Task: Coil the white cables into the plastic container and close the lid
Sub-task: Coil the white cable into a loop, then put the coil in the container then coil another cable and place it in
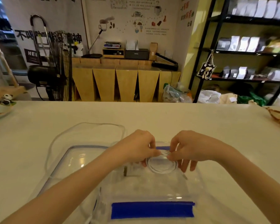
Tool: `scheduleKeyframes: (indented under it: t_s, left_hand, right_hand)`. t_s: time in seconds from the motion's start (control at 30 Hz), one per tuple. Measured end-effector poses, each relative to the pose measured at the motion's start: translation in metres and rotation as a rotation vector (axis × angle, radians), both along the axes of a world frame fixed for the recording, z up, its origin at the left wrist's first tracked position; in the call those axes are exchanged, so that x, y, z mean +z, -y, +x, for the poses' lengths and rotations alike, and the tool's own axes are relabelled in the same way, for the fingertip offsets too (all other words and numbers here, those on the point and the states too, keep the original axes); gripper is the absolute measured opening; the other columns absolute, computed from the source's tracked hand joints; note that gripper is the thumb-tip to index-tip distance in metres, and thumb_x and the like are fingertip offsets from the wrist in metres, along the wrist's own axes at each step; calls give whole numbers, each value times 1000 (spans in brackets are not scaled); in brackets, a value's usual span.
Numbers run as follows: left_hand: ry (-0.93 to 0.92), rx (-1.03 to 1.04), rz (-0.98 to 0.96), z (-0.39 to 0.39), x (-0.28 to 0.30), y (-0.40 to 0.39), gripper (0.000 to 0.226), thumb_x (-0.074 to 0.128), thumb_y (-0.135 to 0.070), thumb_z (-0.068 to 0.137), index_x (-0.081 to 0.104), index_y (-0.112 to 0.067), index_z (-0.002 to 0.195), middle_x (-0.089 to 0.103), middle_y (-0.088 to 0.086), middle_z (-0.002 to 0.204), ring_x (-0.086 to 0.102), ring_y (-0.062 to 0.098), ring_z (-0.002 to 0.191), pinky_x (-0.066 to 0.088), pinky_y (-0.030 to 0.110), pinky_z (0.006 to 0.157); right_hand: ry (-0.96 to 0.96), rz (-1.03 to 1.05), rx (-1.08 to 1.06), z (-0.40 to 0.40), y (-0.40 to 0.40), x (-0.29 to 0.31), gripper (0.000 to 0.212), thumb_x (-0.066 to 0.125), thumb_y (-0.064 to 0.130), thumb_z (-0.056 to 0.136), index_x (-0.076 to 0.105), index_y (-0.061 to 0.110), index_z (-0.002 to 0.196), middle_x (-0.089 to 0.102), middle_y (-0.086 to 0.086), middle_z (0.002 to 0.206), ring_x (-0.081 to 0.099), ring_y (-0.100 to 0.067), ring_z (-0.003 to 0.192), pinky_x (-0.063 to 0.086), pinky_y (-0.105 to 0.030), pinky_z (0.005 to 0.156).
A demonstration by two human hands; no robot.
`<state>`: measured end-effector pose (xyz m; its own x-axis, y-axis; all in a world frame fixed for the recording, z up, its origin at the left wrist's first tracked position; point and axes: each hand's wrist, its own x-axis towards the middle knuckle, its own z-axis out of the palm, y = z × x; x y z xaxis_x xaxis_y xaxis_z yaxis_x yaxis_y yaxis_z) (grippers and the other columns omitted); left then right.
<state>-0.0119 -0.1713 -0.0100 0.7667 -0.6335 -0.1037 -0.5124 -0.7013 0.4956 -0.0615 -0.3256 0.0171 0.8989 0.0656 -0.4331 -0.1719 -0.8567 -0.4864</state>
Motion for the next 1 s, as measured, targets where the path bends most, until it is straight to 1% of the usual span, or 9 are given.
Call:
scheduleKeyframes:
  t_s: [0.1,0.2,0.27,0.37,0.5,0.63,0.77,0.9,1.0]
  left_hand:
    - [58,-62,100,3,-3,13,28,56,-33,87,62,-6,94,64,10,86,51,12,55,39,17,45]
    - [112,-88,169,3,-6,22,29,55,-30,87,63,-4,96,65,16,95,55,19,63,43,26,57]
    - [154,-89,225,3,-8,25,28,54,-29,87,64,-4,97,65,15,91,59,25,75,48,34,68]
    - [203,-92,269,0,-10,26,27,52,-25,87,63,-2,94,59,11,74,56,30,73,45,36,66]
    - [228,-75,315,-6,-15,24,25,47,-18,88,63,1,89,37,1,57,48,26,66,38,33,60]
    - [204,-79,246,-6,-19,19,25,48,-10,84,69,-4,96,67,17,87,61,33,79,52,38,71]
    - [214,-136,170,-8,-23,13,24,53,-7,83,70,-10,99,68,19,99,63,32,87,52,42,78]
    - [227,-160,105,-12,-22,8,25,56,-7,81,70,-12,100,70,16,99,64,30,88,53,43,78]
    - [202,-142,81,-14,-18,5,24,56,-8,82,70,-11,102,71,12,101,64,24,89,53,39,82]
  right_hand:
    - [-6,-105,-19,5,-3,-4,18,61,11,82,61,-6,88,72,-21,77,71,-27,65,57,-24,46]
    - [24,-208,-19,10,-8,-7,16,60,7,82,51,3,69,65,-15,62,70,-32,65,60,-34,62]
    - [47,-270,-14,13,-12,-10,17,61,7,82,52,3,68,63,-12,60,67,-28,56,59,-34,66]
    - [36,-300,-8,13,-16,-15,25,59,6,84,49,4,61,72,-19,73,64,-18,47,58,-33,67]
    - [75,-355,17,9,-21,-18,30,55,-1,84,40,7,59,72,-23,87,70,-32,67,52,-27,57]
    - [107,-420,21,6,-27,-20,30,54,-6,82,38,7,60,69,-17,78,71,-34,80,56,-34,68]
    - [94,-453,19,1,-30,-18,36,56,-7,80,34,9,57,50,-10,69,68,-32,89,52,-32,71]
    - [100,-459,36,-1,-31,-15,36,55,-6,82,33,9,58,56,-12,74,68,-32,87,54,-33,73]
    - [125,-455,42,0,-28,-10,34,56,-9,79,35,9,60,52,-12,64,69,-35,82,55,-34,62]
